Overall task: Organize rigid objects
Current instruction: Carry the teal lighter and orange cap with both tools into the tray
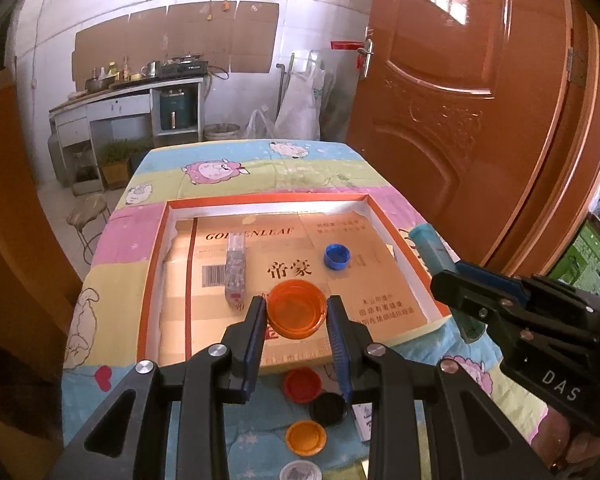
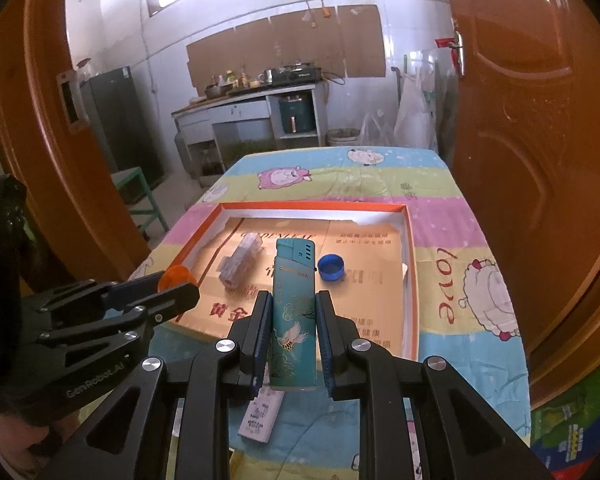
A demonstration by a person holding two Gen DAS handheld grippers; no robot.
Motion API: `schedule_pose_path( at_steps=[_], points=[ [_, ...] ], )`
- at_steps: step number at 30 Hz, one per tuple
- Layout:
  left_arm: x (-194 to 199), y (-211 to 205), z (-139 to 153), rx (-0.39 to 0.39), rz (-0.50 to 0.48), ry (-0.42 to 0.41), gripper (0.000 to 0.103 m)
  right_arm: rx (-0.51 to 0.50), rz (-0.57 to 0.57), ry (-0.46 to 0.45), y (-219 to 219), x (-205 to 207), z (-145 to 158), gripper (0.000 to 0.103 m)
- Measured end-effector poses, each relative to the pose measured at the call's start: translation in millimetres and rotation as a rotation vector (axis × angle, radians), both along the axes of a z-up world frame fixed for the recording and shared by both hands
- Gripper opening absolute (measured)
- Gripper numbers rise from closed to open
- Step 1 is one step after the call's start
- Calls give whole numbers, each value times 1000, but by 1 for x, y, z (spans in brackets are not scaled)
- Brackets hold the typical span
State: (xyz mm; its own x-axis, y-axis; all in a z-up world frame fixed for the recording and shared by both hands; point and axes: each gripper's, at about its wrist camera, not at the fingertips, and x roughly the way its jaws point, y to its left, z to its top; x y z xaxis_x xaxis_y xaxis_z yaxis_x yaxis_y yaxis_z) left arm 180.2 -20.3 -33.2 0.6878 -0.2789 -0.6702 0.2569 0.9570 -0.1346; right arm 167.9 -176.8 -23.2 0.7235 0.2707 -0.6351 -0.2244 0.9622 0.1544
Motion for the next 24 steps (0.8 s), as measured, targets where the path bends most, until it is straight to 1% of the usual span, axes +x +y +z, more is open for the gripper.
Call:
schedule_pose_path(
  at_steps=[12,17,24],
  points=[
    [34,-6,0,-25,-7,29,31,10,-16,21,-11,32,-8,22],
    [51,-11,1,-12,-15,28,31,9,-24,27,-17,49,-11,22],
    [79,-19,-2,-17,-31,44,31,-7,-32,26,-27,76,-13,22]
  ],
)
